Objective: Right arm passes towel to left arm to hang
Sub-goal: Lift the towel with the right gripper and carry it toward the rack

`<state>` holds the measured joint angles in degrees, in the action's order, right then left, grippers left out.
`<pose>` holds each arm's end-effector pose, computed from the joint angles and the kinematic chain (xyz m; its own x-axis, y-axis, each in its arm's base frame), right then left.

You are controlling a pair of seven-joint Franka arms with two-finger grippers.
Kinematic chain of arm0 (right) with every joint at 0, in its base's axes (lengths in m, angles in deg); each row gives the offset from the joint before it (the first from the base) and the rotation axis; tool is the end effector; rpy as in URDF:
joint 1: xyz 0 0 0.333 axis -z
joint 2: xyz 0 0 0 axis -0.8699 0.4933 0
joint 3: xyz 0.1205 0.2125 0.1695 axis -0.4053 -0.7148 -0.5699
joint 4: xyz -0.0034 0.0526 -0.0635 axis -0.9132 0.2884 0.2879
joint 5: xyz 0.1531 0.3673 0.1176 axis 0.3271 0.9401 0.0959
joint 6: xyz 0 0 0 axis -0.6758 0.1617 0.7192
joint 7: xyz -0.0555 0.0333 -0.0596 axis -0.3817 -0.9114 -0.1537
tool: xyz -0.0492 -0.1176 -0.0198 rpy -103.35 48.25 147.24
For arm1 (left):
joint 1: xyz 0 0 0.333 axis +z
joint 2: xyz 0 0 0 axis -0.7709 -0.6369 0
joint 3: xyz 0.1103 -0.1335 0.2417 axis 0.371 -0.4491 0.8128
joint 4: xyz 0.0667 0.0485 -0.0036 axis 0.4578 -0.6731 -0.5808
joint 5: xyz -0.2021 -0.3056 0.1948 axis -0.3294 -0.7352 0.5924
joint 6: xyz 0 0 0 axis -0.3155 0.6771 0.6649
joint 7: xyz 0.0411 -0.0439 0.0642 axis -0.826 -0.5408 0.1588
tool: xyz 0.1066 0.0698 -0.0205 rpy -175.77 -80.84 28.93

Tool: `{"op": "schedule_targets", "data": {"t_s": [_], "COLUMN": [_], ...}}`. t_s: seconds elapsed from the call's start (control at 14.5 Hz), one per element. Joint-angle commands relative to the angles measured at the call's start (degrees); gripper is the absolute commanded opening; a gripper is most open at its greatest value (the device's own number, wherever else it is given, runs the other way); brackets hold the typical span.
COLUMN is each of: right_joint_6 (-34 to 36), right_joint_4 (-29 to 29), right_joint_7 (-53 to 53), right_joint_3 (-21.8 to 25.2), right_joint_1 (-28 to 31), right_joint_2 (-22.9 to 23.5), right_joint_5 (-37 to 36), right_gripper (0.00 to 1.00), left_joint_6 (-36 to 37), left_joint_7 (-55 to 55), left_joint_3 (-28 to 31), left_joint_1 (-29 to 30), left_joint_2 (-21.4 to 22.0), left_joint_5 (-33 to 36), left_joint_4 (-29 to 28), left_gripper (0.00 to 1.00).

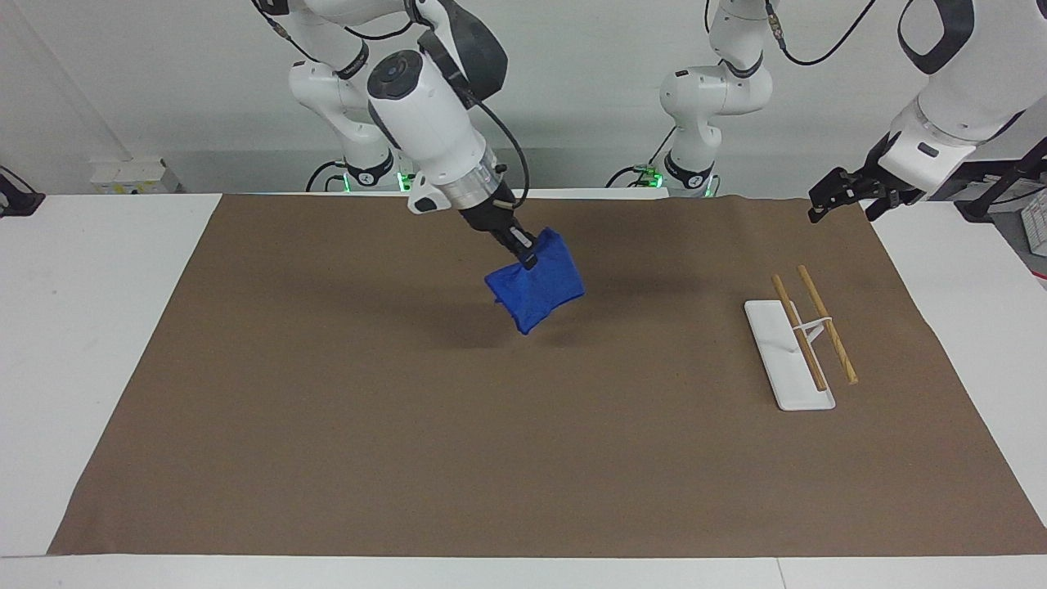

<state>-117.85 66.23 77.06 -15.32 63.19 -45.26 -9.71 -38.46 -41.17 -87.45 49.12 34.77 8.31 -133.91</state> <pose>0.5547 0.3604 0.4975 0.5240 -0.7596 -0.3853 -0.8494 -0.4330 -0.3018 0.5551 -0.0330 0.5813 0.9845 -0.0493 -0.1685 -0.0467 -0.9987 0.0196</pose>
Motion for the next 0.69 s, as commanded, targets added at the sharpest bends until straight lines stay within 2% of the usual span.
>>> {"op": "schedule_targets", "data": {"t_s": [0.0, 0.14, 0.34, 0.62], "right_joint_6": [-3.59, -5.27, -5.01, -5.01], "right_joint_4": [-3.74, -5.59, -7.79, -8.06], "right_joint_7": [9.21, 11.78, 11.96, 12.57], "right_joint_3": [-1.61, -2.14, -2.76, -2.85], "right_joint_1": [-1.77, -2.39, -1.95, -1.95], "right_joint_2": [2.83, 3.45, 3.45, 3.45], "right_joint_5": [3.19, 6.61, 11.99, 11.99], "right_gripper": [0.0, 0.0, 0.0, 0.0], "left_joint_6": [1.14, -3.83, -13.42, -19.93], "left_joint_7": [3.72, 11.34, 38.9, 72.11], "left_joint_3": [0.21, 0.3, 0.3, 0.3], "left_joint_1": [-0.35, -0.35, -0.18, -0.18], "left_joint_2": [2.43, 4.8, 7.18, 6.66], "left_joint_5": [0.74, 0.21, -5.03, -12.6], "left_joint_4": [-3.1, -8.26, -15.84, -16.74], "left_gripper": [1.0, 1.0, 1.0, 1.0]}}
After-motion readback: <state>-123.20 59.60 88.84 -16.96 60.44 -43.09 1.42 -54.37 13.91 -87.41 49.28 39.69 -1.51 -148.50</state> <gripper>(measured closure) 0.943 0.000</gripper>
